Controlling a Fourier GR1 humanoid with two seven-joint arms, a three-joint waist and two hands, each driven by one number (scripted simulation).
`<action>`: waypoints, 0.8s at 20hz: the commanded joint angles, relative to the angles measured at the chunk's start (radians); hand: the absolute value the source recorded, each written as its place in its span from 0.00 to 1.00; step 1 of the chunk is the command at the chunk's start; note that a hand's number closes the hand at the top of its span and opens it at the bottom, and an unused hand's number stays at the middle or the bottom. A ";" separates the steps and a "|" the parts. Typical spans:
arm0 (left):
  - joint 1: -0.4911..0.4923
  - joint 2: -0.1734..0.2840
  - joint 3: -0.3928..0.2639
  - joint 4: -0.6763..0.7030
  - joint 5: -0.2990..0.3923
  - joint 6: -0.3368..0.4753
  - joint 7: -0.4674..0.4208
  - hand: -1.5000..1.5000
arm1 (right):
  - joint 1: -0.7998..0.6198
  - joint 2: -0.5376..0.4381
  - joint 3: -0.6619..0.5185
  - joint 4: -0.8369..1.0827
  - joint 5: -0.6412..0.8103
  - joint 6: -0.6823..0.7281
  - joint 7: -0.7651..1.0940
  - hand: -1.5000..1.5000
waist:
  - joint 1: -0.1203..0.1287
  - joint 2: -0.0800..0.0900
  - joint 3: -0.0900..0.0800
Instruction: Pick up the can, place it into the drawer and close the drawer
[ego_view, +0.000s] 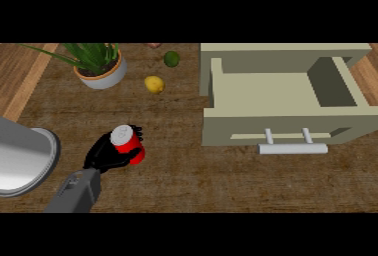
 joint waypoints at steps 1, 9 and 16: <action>-0.025 -0.010 -0.012 0.012 0.013 -0.068 0.040 1.00 | 0.010 0.018 0.037 -0.012 0.009 -0.009 -0.011 0.00 | 0.002 -0.001 0.000; 0.036 -0.054 -0.050 -0.195 0.054 -0.140 0.053 1.00 | 0.048 0.018 0.025 -0.009 -0.009 -0.022 -0.037 0.00 | 0.009 -0.004 0.001; 0.011 -0.107 0.100 -0.275 0.140 0.198 0.058 1.00 | 0.012 0.001 0.023 -0.033 -0.015 -0.060 0.018 0.00 | 0.019 -0.003 0.000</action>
